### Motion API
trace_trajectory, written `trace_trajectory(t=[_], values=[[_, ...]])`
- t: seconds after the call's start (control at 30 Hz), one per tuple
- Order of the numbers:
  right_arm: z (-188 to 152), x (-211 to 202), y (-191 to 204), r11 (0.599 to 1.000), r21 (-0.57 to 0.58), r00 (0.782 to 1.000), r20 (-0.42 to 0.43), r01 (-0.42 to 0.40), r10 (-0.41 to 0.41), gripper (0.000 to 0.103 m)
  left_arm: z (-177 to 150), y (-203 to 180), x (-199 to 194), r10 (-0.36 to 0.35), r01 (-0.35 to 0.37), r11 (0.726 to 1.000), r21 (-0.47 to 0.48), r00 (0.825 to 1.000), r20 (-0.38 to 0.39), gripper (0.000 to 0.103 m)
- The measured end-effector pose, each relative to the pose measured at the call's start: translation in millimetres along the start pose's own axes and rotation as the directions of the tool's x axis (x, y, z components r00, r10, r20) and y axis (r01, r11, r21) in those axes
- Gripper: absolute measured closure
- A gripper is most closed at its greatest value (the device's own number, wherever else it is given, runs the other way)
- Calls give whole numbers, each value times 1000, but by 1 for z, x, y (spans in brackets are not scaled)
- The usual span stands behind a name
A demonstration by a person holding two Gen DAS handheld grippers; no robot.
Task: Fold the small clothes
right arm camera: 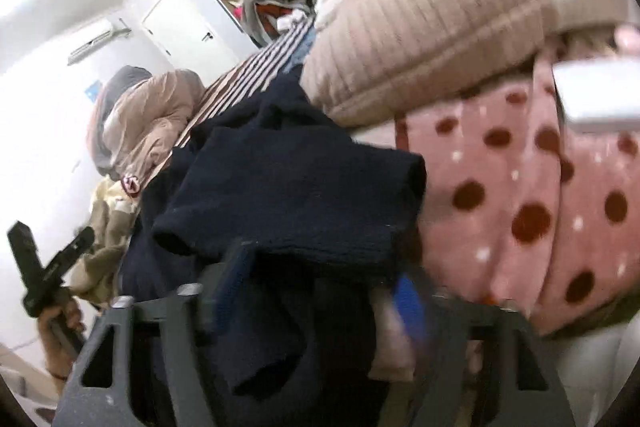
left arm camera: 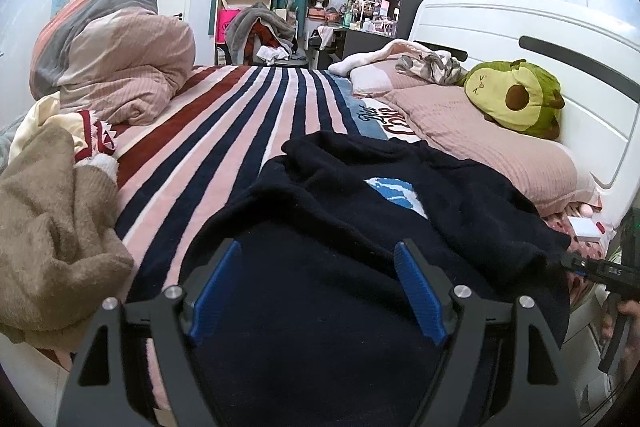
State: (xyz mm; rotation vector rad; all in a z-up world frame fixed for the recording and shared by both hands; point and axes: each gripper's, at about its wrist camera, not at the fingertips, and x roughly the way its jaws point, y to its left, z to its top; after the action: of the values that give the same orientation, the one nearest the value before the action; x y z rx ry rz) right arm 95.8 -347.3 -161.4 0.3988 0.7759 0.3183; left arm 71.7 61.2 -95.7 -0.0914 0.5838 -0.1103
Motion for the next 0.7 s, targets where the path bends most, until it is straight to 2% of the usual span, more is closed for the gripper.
trace_trajectory(t=[0.03, 0.07, 0.13, 0.2, 0.27, 0.33, 0.4, 0.43, 0.47, 0.53, 0.6, 0.7], values=[[2, 0, 4, 999, -29, 1000, 16, 28, -27, 69, 0, 0, 0, 0, 0, 1000, 1, 1000, 1, 27], [5, 0, 9, 997, -59, 998, 38, 50, -48, 69, 0, 0, 0, 1, -1, 1000, 2, 1000, 2, 27], [10, -4, 15, 996, -80, 997, 69, 27, -22, 69, 1, 0, -1, 0, 0, 1000, -1, 1000, 3, 27], [13, -9, 18, 998, -67, 996, 80, -21, 26, 65, 0, 1, 0, -4, 4, 1000, -5, 1000, 3, 27], [15, -10, 18, 996, -38, 994, 74, -75, 78, 43, 0, 1, 0, -8, 8, 1000, -5, 1000, 2, 27], [12, -10, 18, 995, -23, 994, 58, -94, 95, 42, 0, 1, 0, -8, 8, 1000, -5, 1000, 2, 27], [11, -2, 20, 998, -20, 998, 30, -57, 58, 42, 0, 1, 0, -10, 10, 1000, -8, 1000, 1, 27], [10, 0, 18, 999, -8, 999, 26, -32, 32, 50, -1, 1, 1, -9, 9, 1000, -10, 1000, 0, 27], [9, 3, 19, 1000, 8, 999, 31, -21, 21, 69, -1, 1, 1, -5, 5, 1000, -11, 1000, -2, 27], [10, 7, 17, 1000, 31, 999, 42, 1, -2, 93, -1, 1, 1, -1, 1, 1000, -11, 1000, -3, 27], [13, 3, 22, 1000, 9, 998, 66, 12, -12, 95, -2, 2, 0, -3, 3, 1000, -14, 1000, -2, 27], [19, -9, 42, 998, -60, 993, 121, -10, 17, 96, -4, 6, -2, -7, 7, 1000, -24, 1000, 4, 27]])
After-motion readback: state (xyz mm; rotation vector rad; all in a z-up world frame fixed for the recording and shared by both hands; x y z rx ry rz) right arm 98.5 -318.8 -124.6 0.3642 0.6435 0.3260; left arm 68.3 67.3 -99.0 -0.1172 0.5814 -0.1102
